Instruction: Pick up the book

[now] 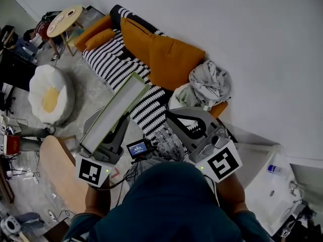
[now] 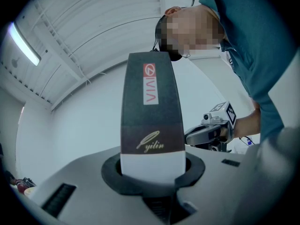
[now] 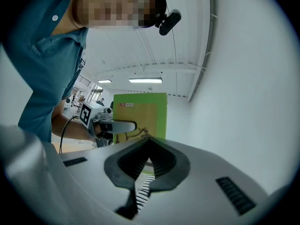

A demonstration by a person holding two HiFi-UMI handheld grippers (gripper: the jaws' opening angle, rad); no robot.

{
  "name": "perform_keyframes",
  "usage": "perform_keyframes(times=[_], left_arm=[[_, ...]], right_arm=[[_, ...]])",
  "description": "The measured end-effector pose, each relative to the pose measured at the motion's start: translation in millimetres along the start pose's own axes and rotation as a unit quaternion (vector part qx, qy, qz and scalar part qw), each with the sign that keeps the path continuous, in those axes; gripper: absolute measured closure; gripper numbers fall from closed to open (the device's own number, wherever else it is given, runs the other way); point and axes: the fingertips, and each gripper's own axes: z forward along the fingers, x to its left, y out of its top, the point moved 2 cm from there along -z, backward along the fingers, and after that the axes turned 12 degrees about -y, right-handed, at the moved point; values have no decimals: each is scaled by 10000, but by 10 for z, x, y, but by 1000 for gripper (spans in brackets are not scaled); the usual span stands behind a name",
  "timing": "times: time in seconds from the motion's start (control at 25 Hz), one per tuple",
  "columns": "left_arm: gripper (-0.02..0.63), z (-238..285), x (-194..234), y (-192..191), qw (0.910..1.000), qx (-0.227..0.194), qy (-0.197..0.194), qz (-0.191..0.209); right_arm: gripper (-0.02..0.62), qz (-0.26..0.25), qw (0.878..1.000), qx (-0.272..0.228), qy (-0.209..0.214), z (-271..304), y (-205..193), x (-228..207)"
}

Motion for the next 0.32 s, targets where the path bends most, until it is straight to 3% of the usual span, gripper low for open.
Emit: perform_keyframes(times=[0.32], left_arm=[[491, 35, -12, -51, 10000, 9, -9, -9]], right_arm=[[583, 18, 10000, 35, -16, -7, -64, -15]])
